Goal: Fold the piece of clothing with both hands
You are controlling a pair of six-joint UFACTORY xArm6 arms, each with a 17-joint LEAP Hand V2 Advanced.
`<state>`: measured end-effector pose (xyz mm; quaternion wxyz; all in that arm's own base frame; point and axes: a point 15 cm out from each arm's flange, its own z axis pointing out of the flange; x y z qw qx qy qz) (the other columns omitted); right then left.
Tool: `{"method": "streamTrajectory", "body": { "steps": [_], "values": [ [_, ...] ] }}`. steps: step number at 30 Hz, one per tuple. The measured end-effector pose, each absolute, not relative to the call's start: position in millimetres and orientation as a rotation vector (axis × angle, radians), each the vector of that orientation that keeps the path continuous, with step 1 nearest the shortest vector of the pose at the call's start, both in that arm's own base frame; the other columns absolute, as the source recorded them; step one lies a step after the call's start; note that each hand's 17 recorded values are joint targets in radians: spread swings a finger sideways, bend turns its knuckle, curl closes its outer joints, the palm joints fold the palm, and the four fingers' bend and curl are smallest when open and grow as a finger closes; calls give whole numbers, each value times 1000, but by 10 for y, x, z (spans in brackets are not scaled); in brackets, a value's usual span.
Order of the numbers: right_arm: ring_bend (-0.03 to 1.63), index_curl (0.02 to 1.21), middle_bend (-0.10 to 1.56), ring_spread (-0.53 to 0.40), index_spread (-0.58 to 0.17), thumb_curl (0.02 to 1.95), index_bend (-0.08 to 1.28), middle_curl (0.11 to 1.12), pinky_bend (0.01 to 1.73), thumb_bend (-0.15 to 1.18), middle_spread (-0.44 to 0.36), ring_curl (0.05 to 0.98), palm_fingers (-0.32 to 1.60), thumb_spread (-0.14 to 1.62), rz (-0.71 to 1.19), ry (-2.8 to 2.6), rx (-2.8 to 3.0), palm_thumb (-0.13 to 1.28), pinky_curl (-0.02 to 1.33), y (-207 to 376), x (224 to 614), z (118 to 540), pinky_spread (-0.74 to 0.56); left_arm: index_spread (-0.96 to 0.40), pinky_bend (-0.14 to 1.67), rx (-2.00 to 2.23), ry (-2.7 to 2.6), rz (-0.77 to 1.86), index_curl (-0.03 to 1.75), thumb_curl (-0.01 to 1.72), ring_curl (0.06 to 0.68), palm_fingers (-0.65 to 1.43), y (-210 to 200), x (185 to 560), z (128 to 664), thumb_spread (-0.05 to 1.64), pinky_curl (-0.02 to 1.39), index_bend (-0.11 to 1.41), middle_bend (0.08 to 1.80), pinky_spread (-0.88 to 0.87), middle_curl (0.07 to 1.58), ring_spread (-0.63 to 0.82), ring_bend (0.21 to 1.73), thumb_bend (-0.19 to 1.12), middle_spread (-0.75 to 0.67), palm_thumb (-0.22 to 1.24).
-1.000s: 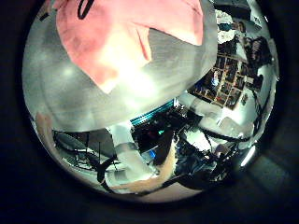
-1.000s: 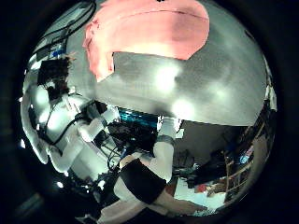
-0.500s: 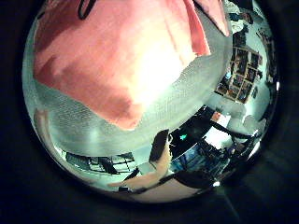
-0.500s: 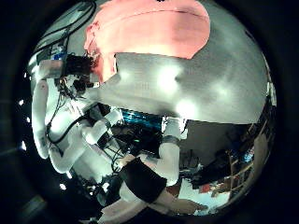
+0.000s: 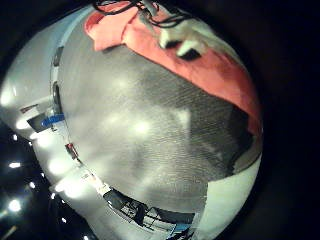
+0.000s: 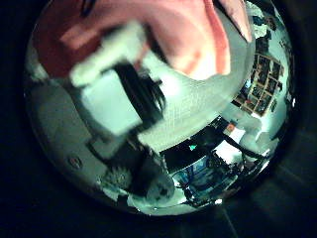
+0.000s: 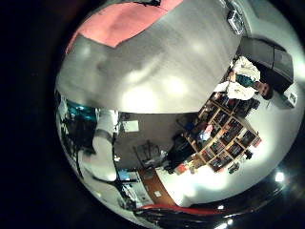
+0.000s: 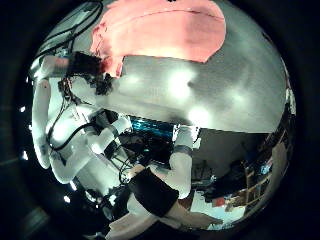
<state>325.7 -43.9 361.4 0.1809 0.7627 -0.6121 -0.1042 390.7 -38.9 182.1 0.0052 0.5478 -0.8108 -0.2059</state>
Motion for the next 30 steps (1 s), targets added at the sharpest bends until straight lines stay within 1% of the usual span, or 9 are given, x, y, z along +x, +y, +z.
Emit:
{"method": "streamTrajectory", "body": {
  "steps": [4, 5, 8, 11, 13, 16, 19, 26, 30],
  "values": [
    [350, 266, 224, 146, -377, 240, 156, 357, 416, -16, 5, 254, 148, 1224, -299, -1725, 2153, 232, 281, -439, 3266, 3590, 303, -437, 1041, 1699, -2531, -665, 601, 527, 490, 1120, -389, 3881, 2014, 1044, 573, 477, 925, -488, 823, -422, 1332, 175, -401, 832],
    [357, 265, 227, 142, -376, 240, 154, 358, 412, -15, -11, 255, 159, 1228, -303, -1723, 2151, 234, 281, -439, 3267, 3579, 302, -463, 1071, 1696, -2531, -664, 628, 539, 501, 1100, -402, 3885, 2086, 1045, 590, 496, 940, -500, 843, -425, 1354, 173, -417, 838],
    [389, 262, 216, 122, -372, 244, 147, 355, 414, -9, -35, 264, 173, 1232, -320, -1717, 2138, 252, 283, -439, 3282, 3515, 297, -533, 1132, 1689, -2523, -670, 712, 574, 526, 1051, -439, 3869, 2276, 1046, 630, 542, 980, -525, 900, -423, 1394, 159, -458, 849],
    [416, 260, 215, 99, -362, 252, 150, 355, 415, -6, -36, 272, 190, 1230, -365, -1694, 2110, 284, 282, -431, 3335, 3340, 290, -589, 1168, 1673, -2535, -660, 795, 605, 544, 1013, -530, 3862, 2529, 1047, 661, 564, 1008, -540, 950, -421, 1432, 142, -487, 854],
    [431, 261, 217, 82, -345, 261, 152, 357, 413, -1, -30, 278, 201, 1230, -395, -1673, 2096, 323, 283, -420, 3383, 3200, 287, -620, 1185, 1670, -2546, -652, 850, 623, 553, 988, -558, 3873, 2614, 1048, 677, 572, 1022, -548, 978, -419, 1453, 131, -502, 857],
    [452, 261, 213, 60, -329, 274, 150, 358, 414, -8, -37, 285, 204, 1219, -416, -1645, 2091, 356, 284, -392, 3511, 2952, 272, -659, 1206, 1667, -2555, -655, 929, 649, 561, 958, -582, 3893, 2727, 1050, 697, 575, 1037, -555, 1014, -415, 1480, 116, -521, 861],
    [468, 259, 226, 41, -307, 282, 146, 363, 411, -11, -24, 289, 207, 1203, -434, -1622, 2079, 381, 283, -353, 3587, 2662, 259, -690, 1223, 1658, -2553, -659, 1005, 672, 565, 935, -587, 3886, 2824, 1052, 713, 572, 1049, -560, 1043, -411, 1503, 101, -534, 865],
    [494, 254, 260, 6, -268, 294, 142, 378, 422, -21, -19, 296, 205, 1160, -422, -1626, 2050, 395, 286, -271, 3545, 2172, 237, -736, 1248, 1670, -2554, -657, 1158, 717, 568, 901, -581, 3952, 2958, 1058, 741, 546, 1064, -564, 1093, -403, 1540, 70, -555, 875],
    [519, 252, 279, -14, -254, 297, 143, 385, 426, -23, -23, 301, 214, 1143, -377, -1638, 2067, 390, 285, -182, 3644, 1994, 223, -751, 1255, 1667, -2556, -655, 1230, 738, 567, 890, -590, 3986, 3010, 1062, 752, 527, 1062, -564, 1113, -400, 1554, 54, -563, 881]
  ]
}}
